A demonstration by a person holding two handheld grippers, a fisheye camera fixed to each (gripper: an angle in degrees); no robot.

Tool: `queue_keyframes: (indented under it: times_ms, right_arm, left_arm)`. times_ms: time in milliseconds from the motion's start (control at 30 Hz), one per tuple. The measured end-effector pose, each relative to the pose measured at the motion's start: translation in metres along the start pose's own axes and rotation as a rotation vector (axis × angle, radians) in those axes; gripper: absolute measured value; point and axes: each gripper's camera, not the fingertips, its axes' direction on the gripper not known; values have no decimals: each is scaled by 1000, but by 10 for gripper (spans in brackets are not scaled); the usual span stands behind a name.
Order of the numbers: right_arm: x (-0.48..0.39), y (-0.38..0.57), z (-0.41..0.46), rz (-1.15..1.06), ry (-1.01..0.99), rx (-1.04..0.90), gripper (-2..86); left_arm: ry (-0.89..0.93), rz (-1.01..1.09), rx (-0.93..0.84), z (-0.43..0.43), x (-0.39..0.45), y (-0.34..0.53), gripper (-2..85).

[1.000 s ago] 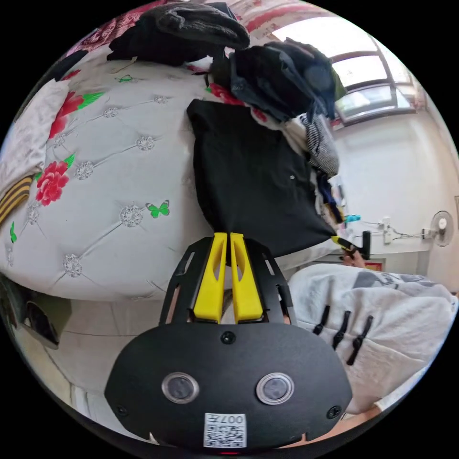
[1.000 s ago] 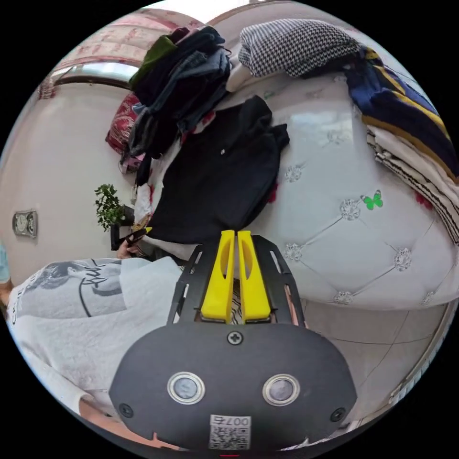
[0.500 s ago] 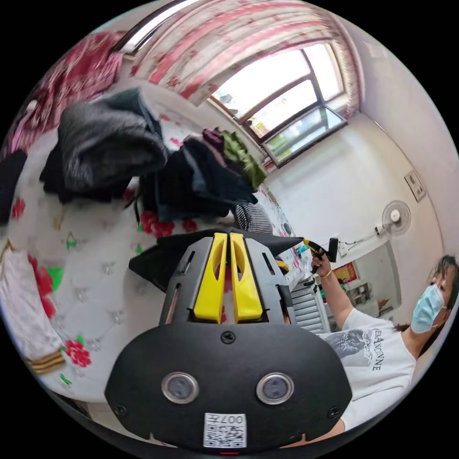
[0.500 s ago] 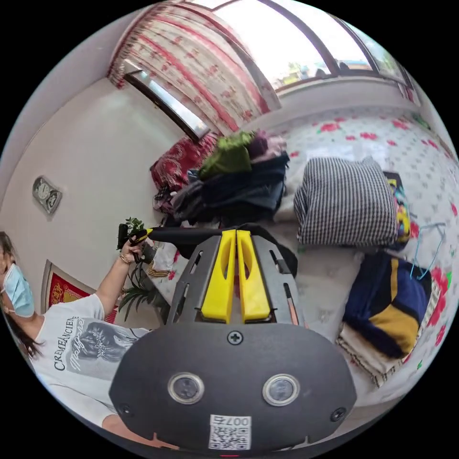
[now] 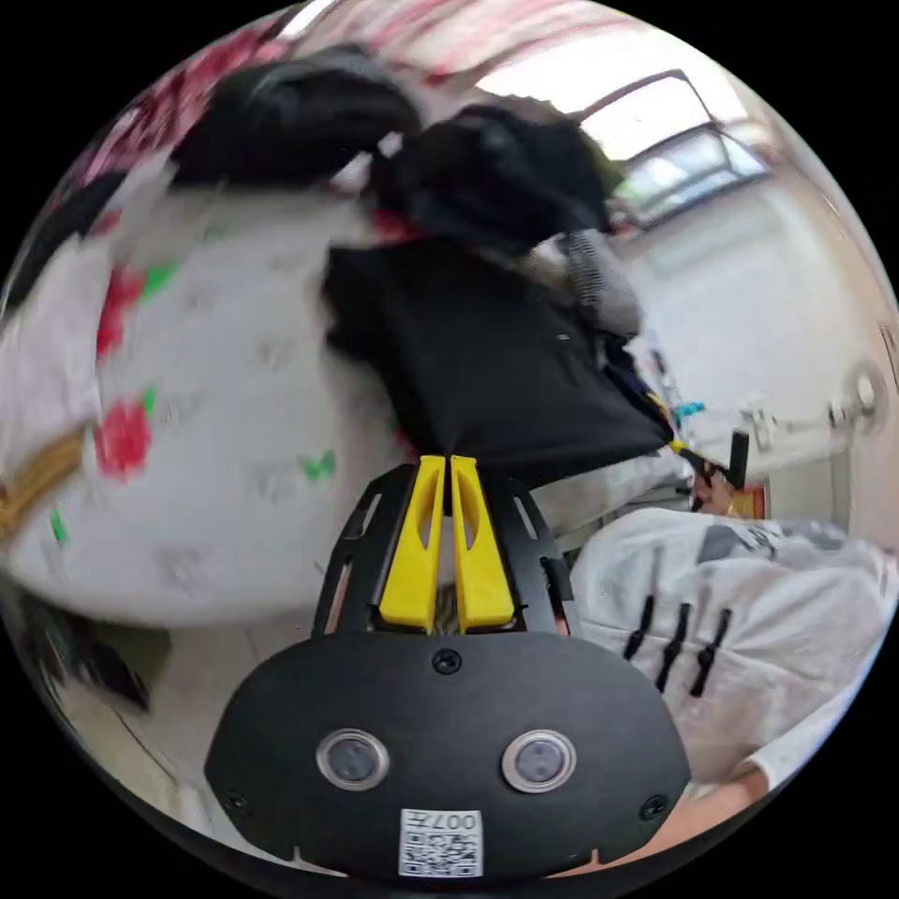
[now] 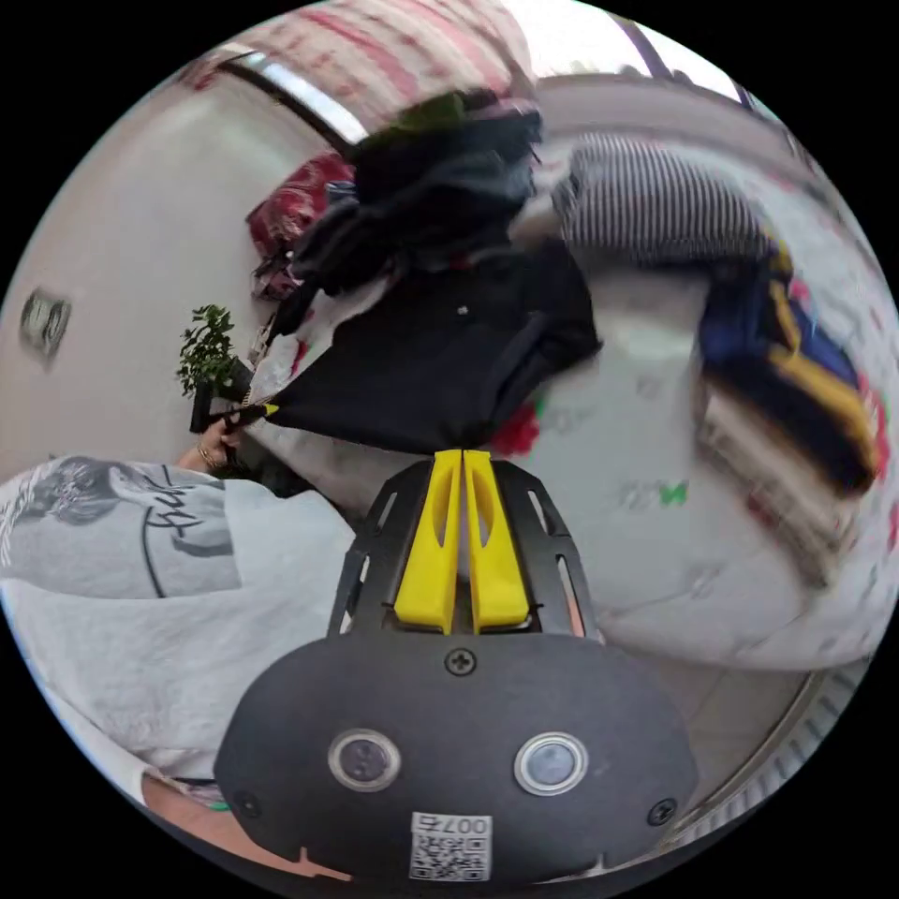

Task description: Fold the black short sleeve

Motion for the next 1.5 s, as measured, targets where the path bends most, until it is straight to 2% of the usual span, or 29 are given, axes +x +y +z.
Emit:
queue_keyframes:
  times_ms: [67, 167, 267, 433, 600, 700, 833, 1000, 1167, 1300, 1500]
  right_arm:
    - [23, 19, 45, 126, -57, -96, -2]
    - [27, 44, 76, 172, -15, -181, -2]
    - [28, 54, 71, 178, -75, -162, -1]
    - [31, 40, 39, 204, -22, -43, 9]
    - [67, 3, 17, 362, -134, 182, 36]
    - [85, -24, 31, 449, -147, 225, 54]
    - [99, -49, 50, 549, -176, 278, 61]
    - [88, -82, 59, 518, -33, 251, 14]
    - [83, -44, 32, 600, -84, 451, 3]
    - [92, -23, 40, 739, -66, 416, 11]
    - [89, -19, 42, 698, -200, 489, 30]
  left_arm:
    - [19, -255, -70, 47, -39, 57, -10]
    - [0, -334, -27, 43, -35, 107, -9]
    - [-25, -321, 11, 23, -18, 128, -6]
    - [-49, -361, 43, 2, -1, 131, 32]
    - [-52, -380, 128, -34, 25, 128, 49]
    - [-90, -334, 148, -53, 52, 112, 49]
    - [-99, -217, 145, -63, 97, 52, 46]
    - [-24, -12, 100, -36, 163, -55, 40]
    - [120, 249, -37, 47, 255, -191, 44]
    - [202, 411, -164, 119, 330, -275, 55]
    - [303, 644, -303, 224, 476, -380, 86]
